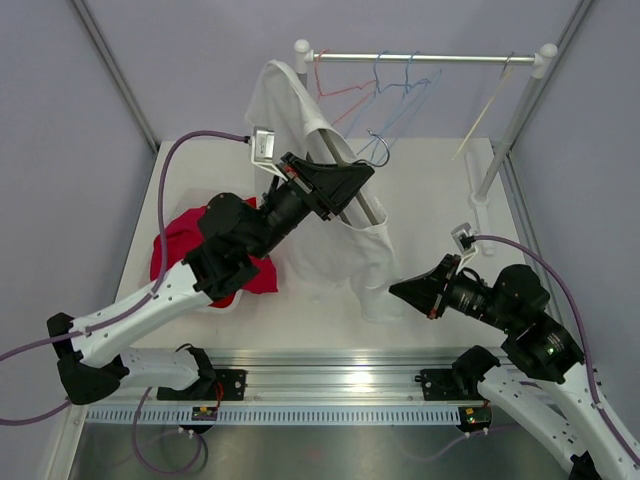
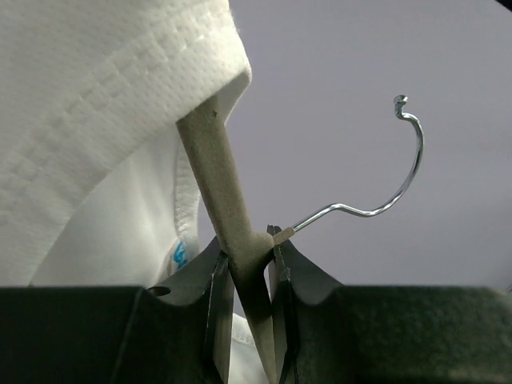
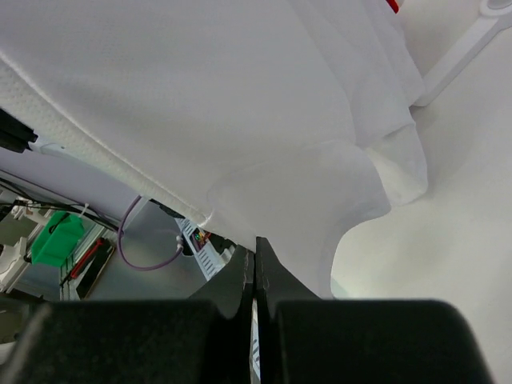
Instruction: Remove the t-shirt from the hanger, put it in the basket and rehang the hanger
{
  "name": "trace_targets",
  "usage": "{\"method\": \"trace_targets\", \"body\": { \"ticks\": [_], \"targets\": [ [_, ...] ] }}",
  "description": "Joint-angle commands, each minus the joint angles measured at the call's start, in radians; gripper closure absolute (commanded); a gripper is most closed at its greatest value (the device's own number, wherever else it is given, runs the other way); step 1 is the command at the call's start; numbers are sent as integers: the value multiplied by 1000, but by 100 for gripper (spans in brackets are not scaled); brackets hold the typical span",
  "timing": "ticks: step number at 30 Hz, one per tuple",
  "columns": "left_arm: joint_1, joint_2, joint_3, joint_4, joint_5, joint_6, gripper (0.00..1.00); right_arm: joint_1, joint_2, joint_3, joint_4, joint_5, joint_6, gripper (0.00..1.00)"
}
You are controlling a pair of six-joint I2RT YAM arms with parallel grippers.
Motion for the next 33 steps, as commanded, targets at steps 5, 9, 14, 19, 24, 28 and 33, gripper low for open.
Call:
{"method": "trace_targets", "body": {
  "ticks": [5,9,14,19,24,28,33],
  "targets": [
    [86,-100,92,148,-51,83,100,9,-24,-9,-98,-77,-44,100],
    [142,-119,135,142,0,45,100,11,5,-24,-80,-80,-46,100],
    [170,-172,152,135,9,40,100,49,52,-31,-75,-77,-66,100],
    [170,-125,249,107,109,-10,100,199,140,-34,-33,33,-58,100],
    [168,-88,198,136,166,-62,100,432,255,72,14,289,-69,100],
    [161,-103,143,128,183,-72,100,463,244,152,31,392,-93,100],
    [104,-137,57,92,175,-43,100,463,236,293,-13,475,-121,39]
  ]
}}
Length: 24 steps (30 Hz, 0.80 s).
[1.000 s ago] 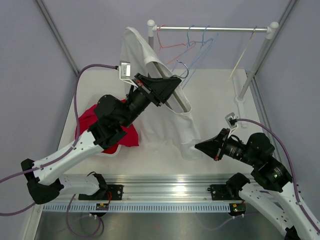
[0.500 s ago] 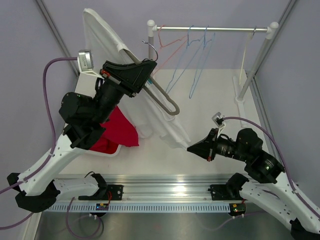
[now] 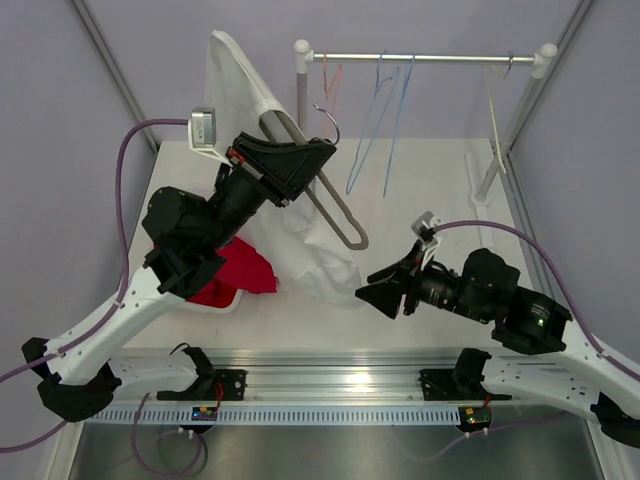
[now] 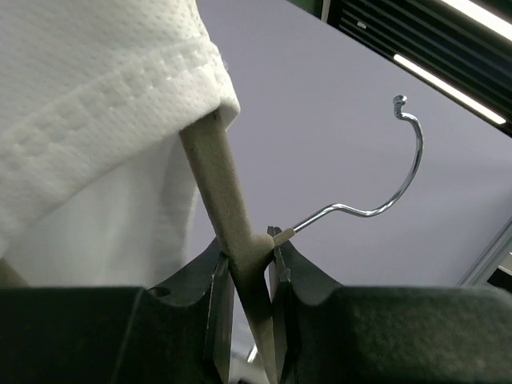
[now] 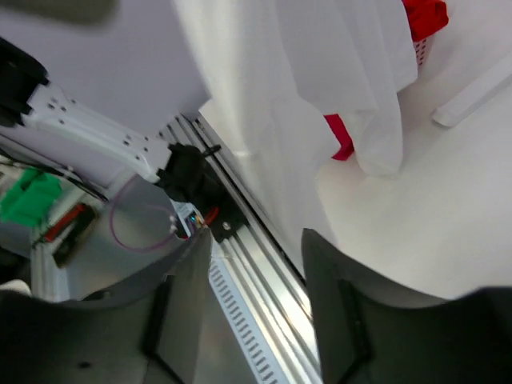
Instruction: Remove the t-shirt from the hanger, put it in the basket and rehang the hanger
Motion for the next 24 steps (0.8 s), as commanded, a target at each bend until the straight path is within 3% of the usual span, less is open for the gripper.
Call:
{"method": "trace_targets", "body": {
  "ticks": [1,2,5,13,18,20,24],
  "targets": [
    [-33,-49,-20,76,15,29,100,13,-20,126,-56,114,-58,32],
    [-34,-62,-29,70,18,29,100,12,-20,177,-84,123,-63,26],
    [-37,-81,-52,37,9,58,100,12,-28,270,-179,131,-88,23],
    [-85,-64,-104,46,-22,81,100,12,126,439,-139,96,-184,23],
    [-107,-53,-110,34,-22,76,100,12,236,492,-99,108,-227,17],
    [-108,-55,-113,34,-16,67,100,12,264,500,-102,128,-230,19],
    [-110,-58,-119,33,-25,59,100,24,272,496,-90,136,-224,40]
  ]
}}
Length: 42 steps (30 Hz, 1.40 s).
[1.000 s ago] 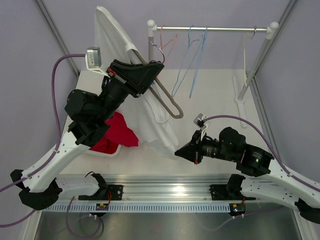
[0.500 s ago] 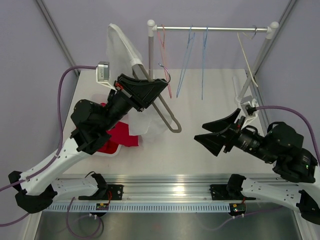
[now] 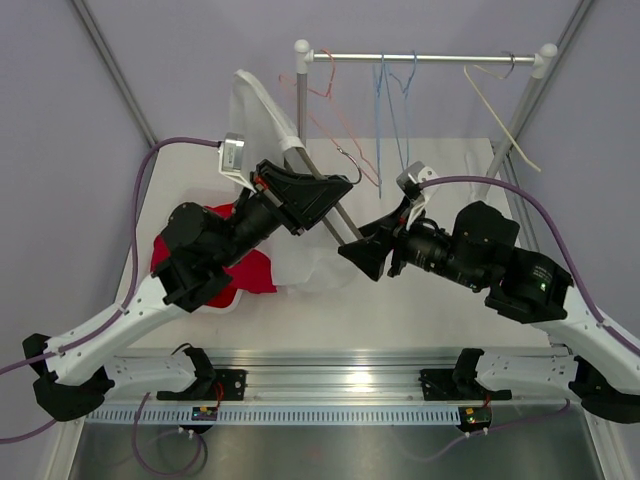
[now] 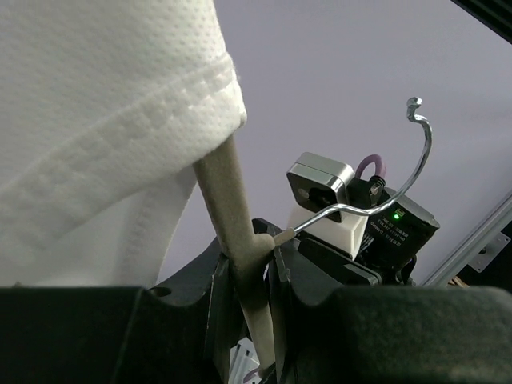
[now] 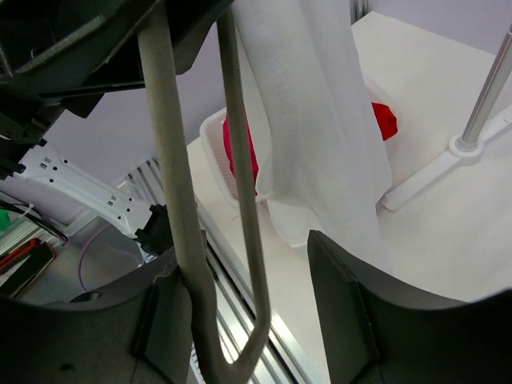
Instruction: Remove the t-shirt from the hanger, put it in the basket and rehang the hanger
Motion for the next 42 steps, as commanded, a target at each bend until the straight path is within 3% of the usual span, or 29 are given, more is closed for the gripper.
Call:
{"method": "trace_targets", "body": {
  "ticks": [1,3,4,8,10,12,13,16,18,25,30,34,36,42],
  "targets": [
    [-9,-10,1,83,-24,3,100,32,-27,27,29,55,-31,40],
    [-10,-6,-5,83,-34,-10,100,47,-22,30,25,85,-38,41],
    [-10,-5,-7,85,-37,-13,100,67,-19,32,22,102,-43,52],
    [-9,6,-2,76,-37,-20,100,130,8,38,-1,283,-74,83],
    [-10,1,-2,53,-43,-4,93,159,12,38,-3,380,-101,100],
    [-10,-13,3,-5,-100,17,73,181,5,43,0,405,-104,100],
    [-10,-19,9,-30,-110,48,46,181,-5,44,6,421,-104,100],
    [-10,-55,29,-116,-138,120,12,181,-21,44,26,429,-104,100],
    [-10,-89,42,-186,-146,150,3,181,-28,46,40,434,-106,100],
    [-10,-244,-6,-308,-142,201,1,181,-74,46,91,411,-112,100],
    [-10,-321,-109,-406,-474,284,1,179,-120,55,89,334,-83,100],
    [-9,-213,-99,-406,-486,338,1,179,-128,73,69,299,-68,100],
    [-9,-148,-27,-407,-434,405,1,181,-131,80,62,273,-60,100],
    [-1,88,153,-426,-469,587,2,181,-162,70,46,244,-40,100]
  ]
}}
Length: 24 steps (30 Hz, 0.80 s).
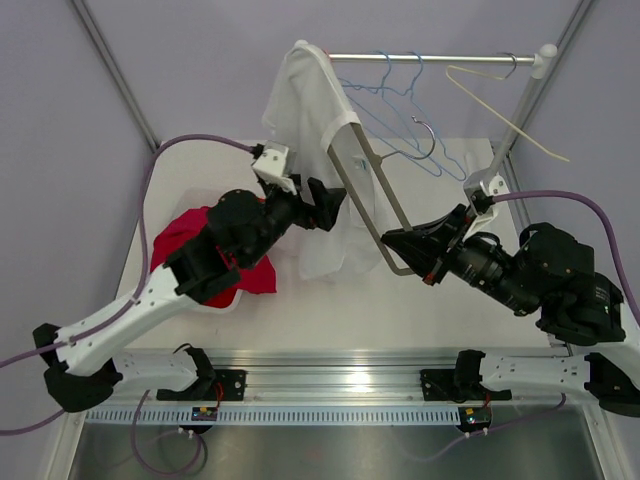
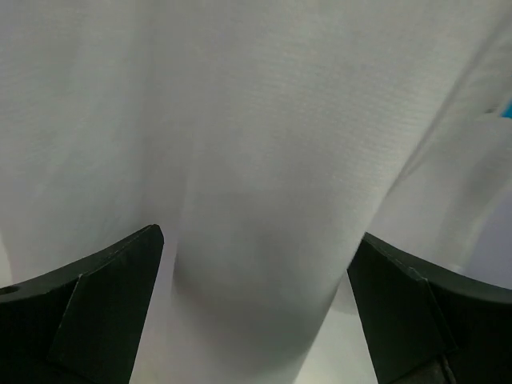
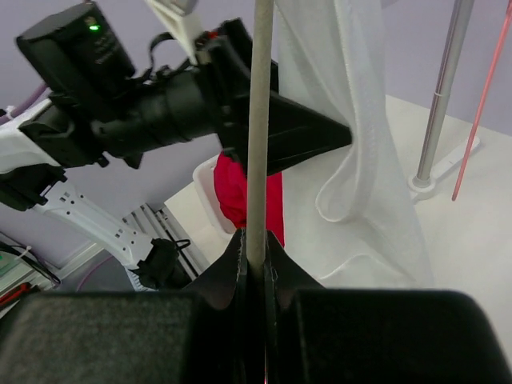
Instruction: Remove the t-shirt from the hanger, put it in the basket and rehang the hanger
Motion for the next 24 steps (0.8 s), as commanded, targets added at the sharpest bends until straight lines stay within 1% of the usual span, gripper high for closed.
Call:
{"method": "trace_targets", "body": {
  "ticks": [1,2,3,4,7,9,11,13,15,16,17,20,23,24],
  "targets": [
    [8,65,112,16,-61,165,35,8,-32,29,63,-31,13,100],
    [14,76,117,42,-84,175,58,6,-37,22,60,-31,16,100],
    [46,78,123,46,-77,166,77,6,-52,18,49,-38,21,100],
    [63,75,140,50,-71,158,100,6,-63,9,26,-39,28,100],
    [137,44,183,50,-78,149,100,6,-104,-8,-26,-54,62,100],
    [189,30,218,44,-73,164,100,6,-150,-32,-87,-97,91,100],
    [216,27,295,19,-70,188,100,6,-207,-66,-144,-125,153,100],
    [252,50,356,-2,-67,210,100,6,-238,-95,-170,-185,205,100],
    [289,71,440,-22,-86,248,100,6,-255,-120,-233,-251,222,100],
    [305,94,473,-50,-80,247,100,6,-256,-124,-257,-269,235,100],
    [350,104,540,-64,-66,229,100,6,-264,-135,-289,-292,240,100],
    [407,108,620,-113,0,177,100,6,-302,-158,-275,-285,248,100],
    [431,92,674,-133,-8,181,100,6,-348,-155,-245,-277,226,100],
    [456,88,685,-145,-8,176,100,8,-356,-152,-244,-265,217,100]
  ]
}}
